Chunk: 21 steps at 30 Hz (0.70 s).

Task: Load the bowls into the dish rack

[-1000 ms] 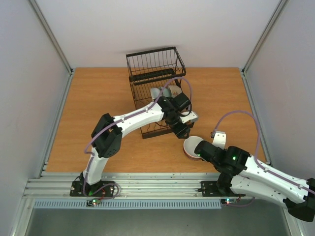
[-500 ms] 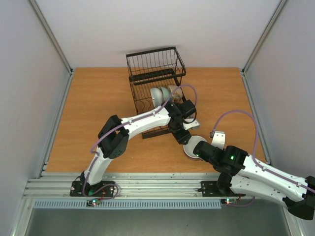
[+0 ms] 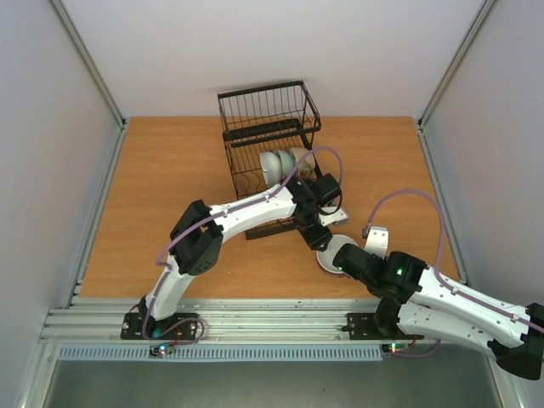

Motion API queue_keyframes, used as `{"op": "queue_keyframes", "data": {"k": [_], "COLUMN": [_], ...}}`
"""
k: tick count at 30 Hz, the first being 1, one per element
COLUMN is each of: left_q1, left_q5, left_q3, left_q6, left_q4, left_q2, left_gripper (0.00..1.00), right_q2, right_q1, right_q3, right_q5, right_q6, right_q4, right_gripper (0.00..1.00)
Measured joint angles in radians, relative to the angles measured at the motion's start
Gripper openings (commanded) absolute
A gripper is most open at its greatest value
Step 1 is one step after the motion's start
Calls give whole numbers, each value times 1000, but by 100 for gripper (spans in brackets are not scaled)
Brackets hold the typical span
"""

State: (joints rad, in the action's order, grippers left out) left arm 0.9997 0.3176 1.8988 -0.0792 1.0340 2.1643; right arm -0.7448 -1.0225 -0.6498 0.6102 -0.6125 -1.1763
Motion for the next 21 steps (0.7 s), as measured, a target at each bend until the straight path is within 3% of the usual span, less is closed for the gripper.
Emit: {"op": "queue_keyframes", "data": {"k": [14, 21], "left_q1": [19, 24], "left_q5": [8, 3], "left_q3": [4, 7], "left_q6": [1, 0], "left_q4": [-2, -2], "left_q2": [5, 27], "left_gripper": [45, 38], "right_q2": [-8, -8], "right_q1": [-5, -9], "right_q3": [0, 0], "right_q5": [0, 0], "right_q6": [0, 0], "right_q4": [0, 0], "right_gripper": [26, 26]}}
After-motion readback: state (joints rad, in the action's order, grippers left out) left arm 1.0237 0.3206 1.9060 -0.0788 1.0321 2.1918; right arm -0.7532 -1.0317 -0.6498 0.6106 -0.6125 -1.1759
